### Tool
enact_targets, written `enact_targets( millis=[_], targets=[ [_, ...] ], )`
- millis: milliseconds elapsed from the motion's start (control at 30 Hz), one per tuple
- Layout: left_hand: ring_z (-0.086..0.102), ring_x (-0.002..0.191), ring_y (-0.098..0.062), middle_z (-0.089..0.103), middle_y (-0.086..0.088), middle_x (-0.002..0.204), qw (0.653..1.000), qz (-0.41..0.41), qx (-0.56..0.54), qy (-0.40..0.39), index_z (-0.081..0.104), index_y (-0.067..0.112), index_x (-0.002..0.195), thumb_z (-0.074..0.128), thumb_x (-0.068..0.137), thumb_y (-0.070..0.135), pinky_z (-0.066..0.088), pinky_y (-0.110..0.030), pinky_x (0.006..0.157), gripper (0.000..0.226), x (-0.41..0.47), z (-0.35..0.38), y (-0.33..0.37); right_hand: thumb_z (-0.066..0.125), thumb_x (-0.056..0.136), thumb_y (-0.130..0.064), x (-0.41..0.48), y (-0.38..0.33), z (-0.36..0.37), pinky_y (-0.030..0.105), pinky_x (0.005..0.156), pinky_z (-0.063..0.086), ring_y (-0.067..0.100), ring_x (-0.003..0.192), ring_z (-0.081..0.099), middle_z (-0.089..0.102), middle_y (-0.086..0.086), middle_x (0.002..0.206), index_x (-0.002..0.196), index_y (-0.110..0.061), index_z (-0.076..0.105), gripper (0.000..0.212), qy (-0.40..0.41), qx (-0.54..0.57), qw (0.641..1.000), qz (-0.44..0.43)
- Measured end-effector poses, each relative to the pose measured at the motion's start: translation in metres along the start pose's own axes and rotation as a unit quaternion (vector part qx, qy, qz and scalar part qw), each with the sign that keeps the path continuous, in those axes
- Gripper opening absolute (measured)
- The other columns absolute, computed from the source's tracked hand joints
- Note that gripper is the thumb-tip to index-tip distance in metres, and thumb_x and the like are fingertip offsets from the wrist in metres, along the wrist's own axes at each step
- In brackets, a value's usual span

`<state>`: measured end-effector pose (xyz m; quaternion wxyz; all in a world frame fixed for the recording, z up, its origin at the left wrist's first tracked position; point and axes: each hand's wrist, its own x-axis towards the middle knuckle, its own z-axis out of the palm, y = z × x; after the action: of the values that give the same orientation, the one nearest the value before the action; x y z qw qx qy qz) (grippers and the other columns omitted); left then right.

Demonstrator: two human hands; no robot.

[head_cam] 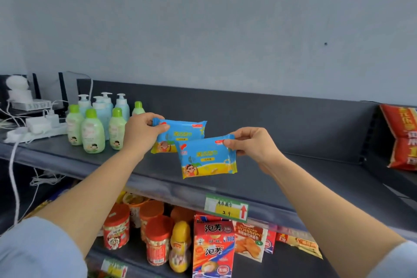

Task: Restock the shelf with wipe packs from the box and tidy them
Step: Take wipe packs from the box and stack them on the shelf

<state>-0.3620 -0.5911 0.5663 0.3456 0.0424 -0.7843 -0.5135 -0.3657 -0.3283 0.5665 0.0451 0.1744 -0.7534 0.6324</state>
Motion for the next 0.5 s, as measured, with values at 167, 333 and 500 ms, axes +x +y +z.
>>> enact_targets(
  millis=[167,333,500],
  targets=[
    [0.060,0.074,-0.011,0.062,0.005,0.086,1.000,-0.011,0.016,-0.008,0.067,0.015,0.097,0.072,0.084,0.012,0.052,-0.027,0.063,0.015,0.033,0.015,-0.022,0.076,0.079,-0.005,0.033,0.014,0.011,0.025,0.063,0.060,0.011,0.068,0.071,0.074,0.005,0.080,0.085,-0.002,0.069,0.011,-0.001,-0.029,1.000,0.008],
    [0.065,0.083,-0.018,0.067,-0.003,0.095,0.998,-0.031,0.015,-0.053,0.068,0.014,0.097,0.073,0.083,0.012,0.058,-0.039,0.075,0.016,0.075,0.034,-0.048,0.077,0.080,-0.008,0.064,0.027,0.021,0.026,0.063,0.059,0.010,0.071,0.072,0.075,0.005,0.080,0.088,-0.001,0.068,0.014,0.005,-0.051,0.998,0.026],
    [0.067,0.088,-0.020,0.069,-0.006,0.097,0.994,-0.031,0.017,-0.106,0.066,0.016,0.093,0.072,0.083,0.010,0.057,-0.035,0.071,0.013,0.121,0.054,-0.069,0.076,0.080,-0.008,0.093,0.032,0.033,0.030,0.067,0.061,0.012,0.072,0.072,0.074,0.003,0.077,0.079,-0.010,0.066,0.011,0.021,-0.074,0.996,0.043]
  ],
)
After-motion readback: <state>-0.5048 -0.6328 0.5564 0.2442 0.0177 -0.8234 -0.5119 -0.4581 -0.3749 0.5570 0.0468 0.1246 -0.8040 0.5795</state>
